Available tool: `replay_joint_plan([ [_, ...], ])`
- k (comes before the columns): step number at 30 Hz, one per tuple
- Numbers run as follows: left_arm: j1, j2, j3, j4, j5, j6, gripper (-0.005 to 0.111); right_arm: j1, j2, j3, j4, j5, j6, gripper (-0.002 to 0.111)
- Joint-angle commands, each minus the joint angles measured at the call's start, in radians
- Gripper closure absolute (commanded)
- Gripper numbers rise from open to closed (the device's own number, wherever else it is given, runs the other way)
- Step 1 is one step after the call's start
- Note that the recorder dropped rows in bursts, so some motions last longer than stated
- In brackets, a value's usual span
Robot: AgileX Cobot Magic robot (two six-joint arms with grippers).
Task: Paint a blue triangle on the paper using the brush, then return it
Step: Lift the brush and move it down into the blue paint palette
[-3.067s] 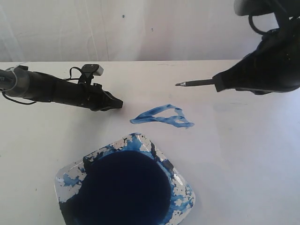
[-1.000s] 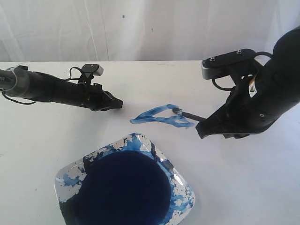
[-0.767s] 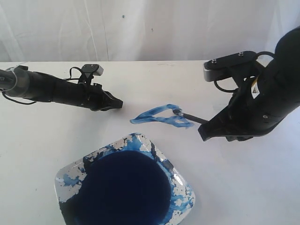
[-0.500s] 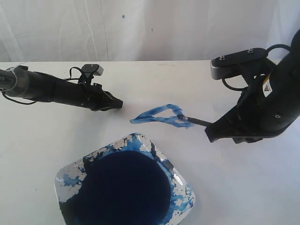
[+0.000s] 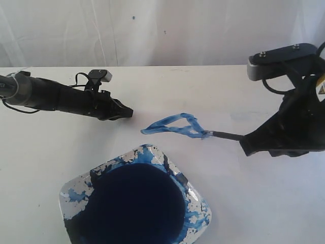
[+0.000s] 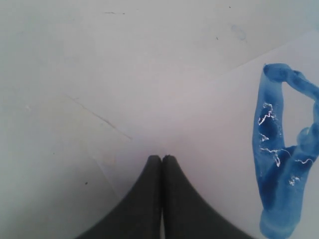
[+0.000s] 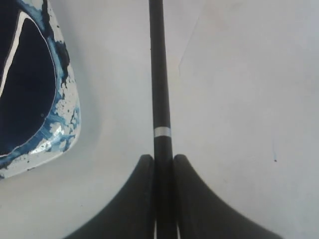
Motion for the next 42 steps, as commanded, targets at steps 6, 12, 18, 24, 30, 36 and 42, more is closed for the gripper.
replay_joint_plan([
  [6, -0.003, 0.001, -0.003, -0.013, 0.009, -0.006, 0.107, 0.002, -0.05, 0.001, 0.0, -0.165, -0.006, 0.108],
  [12, -0.003, 0.001, -0.003, -0.013, 0.009, -0.006, 0.107, 0.002, -0.105, 0.001, 0.127, -0.112, -0.184, 0.108],
  [18, -0.003, 0.001, -0.003, -0.013, 0.009, -0.006, 0.107, 0.002, -0.161, 0.002, 0.445, 0.008, -0.363, 0.108],
  [24, -0.003, 0.001, -0.003, -0.013, 0.009, -0.006, 0.107, 0.002, -0.17, 0.064, 0.461, 0.127, -0.408, 0.108],
  [30, -0.003, 0.001, -0.003, -0.013, 0.009, -0.006, 0.107, 0.002, -0.176, 0.16, 0.499, 0.143, -0.487, 0.108],
  [36, -0.003, 0.001, -0.003, -0.013, 0.009, -0.006, 0.107, 0.002, -0.176, 0.226, 0.493, 0.091, -0.494, 0.108],
  [42, -0.003, 0.001, -0.003, -0.013, 0.009, -0.006, 0.107, 0.002, -0.176, 0.249, 0.488, 0.069, -0.498, 0.108],
])
